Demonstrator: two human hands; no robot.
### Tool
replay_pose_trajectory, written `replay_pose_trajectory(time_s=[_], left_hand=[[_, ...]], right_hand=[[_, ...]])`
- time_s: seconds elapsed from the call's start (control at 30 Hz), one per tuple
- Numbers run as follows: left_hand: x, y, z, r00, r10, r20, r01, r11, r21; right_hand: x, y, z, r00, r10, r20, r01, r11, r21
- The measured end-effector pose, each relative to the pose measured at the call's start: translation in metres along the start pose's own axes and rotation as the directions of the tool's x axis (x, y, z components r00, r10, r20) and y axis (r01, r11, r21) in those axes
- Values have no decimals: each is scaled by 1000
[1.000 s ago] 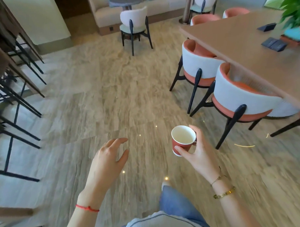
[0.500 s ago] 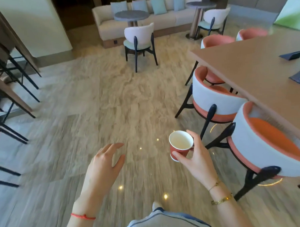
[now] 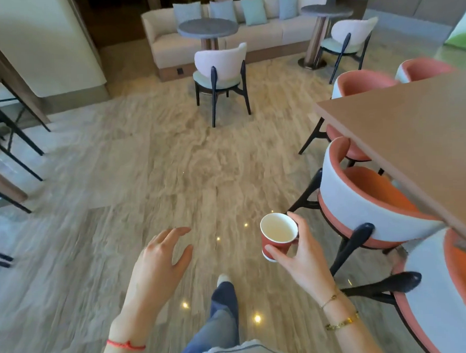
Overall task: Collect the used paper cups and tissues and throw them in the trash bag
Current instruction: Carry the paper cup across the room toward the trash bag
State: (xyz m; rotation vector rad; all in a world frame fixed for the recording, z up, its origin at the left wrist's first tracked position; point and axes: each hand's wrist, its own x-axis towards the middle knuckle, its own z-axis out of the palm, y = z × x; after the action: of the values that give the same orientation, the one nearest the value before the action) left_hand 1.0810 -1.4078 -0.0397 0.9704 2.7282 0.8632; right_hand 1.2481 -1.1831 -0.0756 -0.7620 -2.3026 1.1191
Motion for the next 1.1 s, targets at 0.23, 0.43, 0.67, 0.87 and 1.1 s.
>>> replay_pose_trajectory(time_s=[0.23, 0.43, 0.67, 0.87, 1.1], left_hand=[[214, 5, 2, 995, 91, 29, -92, 995, 25], [368, 18, 24, 980, 158, 121, -160, 987, 13], [538, 37, 84, 972, 177, 157, -176, 984, -17], [701, 88, 122, 970, 197, 145, -193, 980, -36], [866, 140, 153, 975, 197, 101, -190, 979, -73]], right_hand=[[194, 5, 10, 997, 39, -68, -39, 999, 4], [318, 30, 8, 972, 133, -195, -135, 991, 4], [466, 88, -1, 950, 191, -246, -190, 981, 30], [625, 131, -31, 948, 190, -256, -190, 982, 23], [802, 172, -65, 955, 185, -233, -182, 983, 33]])
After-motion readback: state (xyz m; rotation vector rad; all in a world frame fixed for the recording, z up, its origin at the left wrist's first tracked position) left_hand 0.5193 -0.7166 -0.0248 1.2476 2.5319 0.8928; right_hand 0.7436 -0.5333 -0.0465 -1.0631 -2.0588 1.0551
